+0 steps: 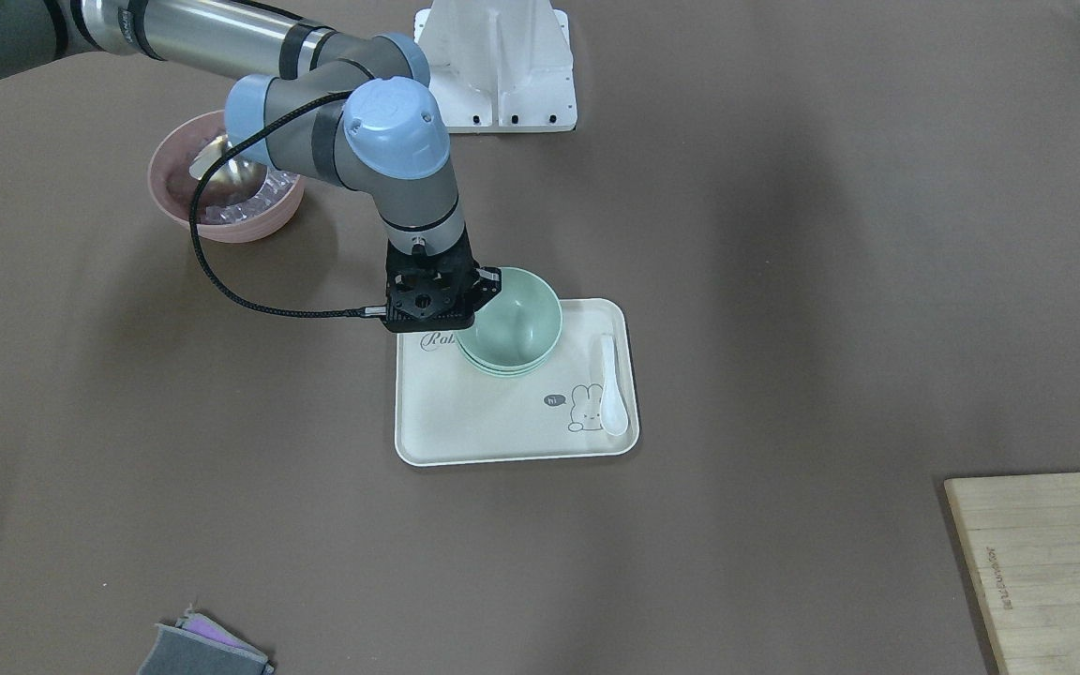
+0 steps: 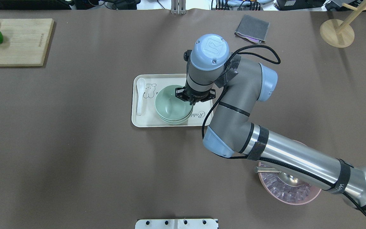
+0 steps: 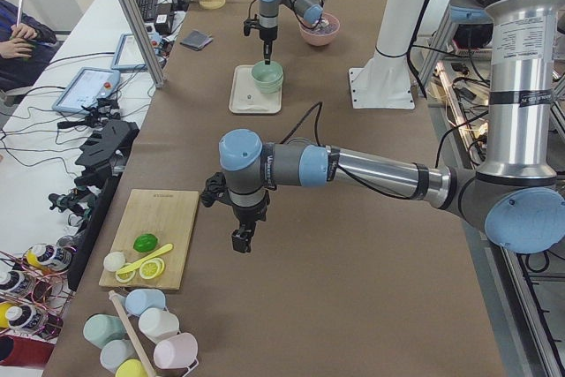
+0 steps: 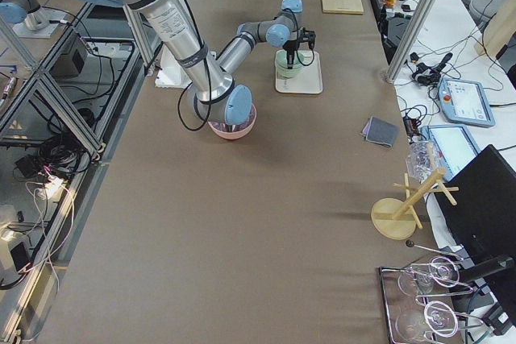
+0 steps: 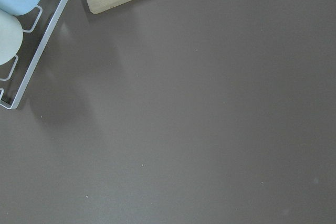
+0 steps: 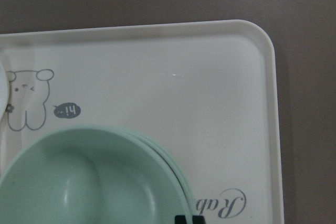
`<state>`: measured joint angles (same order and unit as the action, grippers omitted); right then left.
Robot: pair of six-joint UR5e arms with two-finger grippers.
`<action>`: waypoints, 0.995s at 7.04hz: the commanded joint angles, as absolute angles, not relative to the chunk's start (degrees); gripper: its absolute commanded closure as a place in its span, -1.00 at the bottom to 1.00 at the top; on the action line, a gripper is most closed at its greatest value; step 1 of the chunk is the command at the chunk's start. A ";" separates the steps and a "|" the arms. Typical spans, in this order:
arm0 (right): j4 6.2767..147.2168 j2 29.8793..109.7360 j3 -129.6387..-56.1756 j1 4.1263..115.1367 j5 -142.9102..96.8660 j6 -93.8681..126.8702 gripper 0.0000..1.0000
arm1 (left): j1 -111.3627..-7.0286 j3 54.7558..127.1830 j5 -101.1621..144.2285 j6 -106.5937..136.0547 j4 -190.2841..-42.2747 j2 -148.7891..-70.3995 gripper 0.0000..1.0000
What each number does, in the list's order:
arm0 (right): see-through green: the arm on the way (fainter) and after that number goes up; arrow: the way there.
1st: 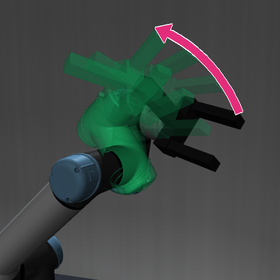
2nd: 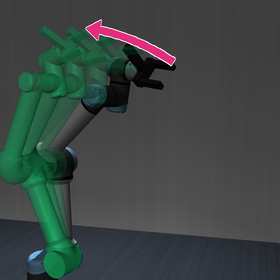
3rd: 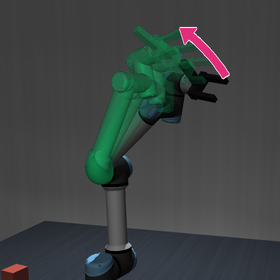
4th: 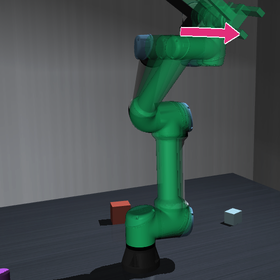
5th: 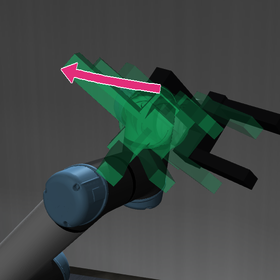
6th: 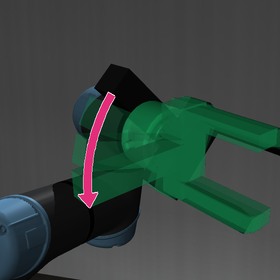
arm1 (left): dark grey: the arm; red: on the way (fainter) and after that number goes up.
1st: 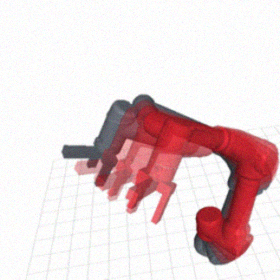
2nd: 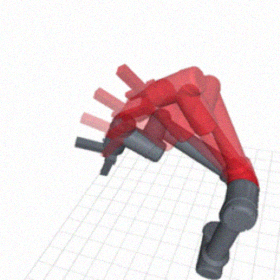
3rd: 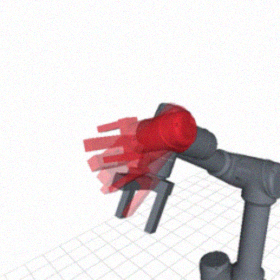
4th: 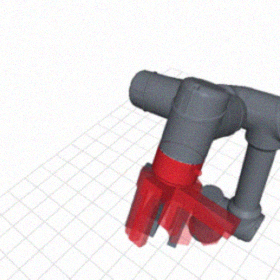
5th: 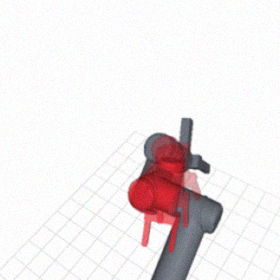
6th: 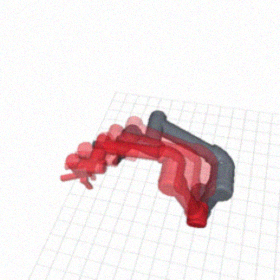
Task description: Stack green bowls together
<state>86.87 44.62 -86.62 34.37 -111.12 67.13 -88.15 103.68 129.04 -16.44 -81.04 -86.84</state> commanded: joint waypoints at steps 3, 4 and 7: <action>85.35 45.78 -86.57 34.28 -111.01 67.06 1.00 | -88.15 103.71 129.11 -16.44 -81.04 -86.84 -0.97; 84.65 46.14 -86.57 34.19 -111.01 67.15 1.00 | -88.15 103.80 129.11 -16.44 -81.12 -86.84 -0.97; 83.85 46.23 -86.57 34.19 -111.18 66.45 0.23 | -88.15 103.71 129.11 -16.44 -81.04 -86.84 -0.97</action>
<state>84.46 46.14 -86.57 34.20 -111.10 66.73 -88.15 103.78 129.11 -16.43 -81.04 -86.84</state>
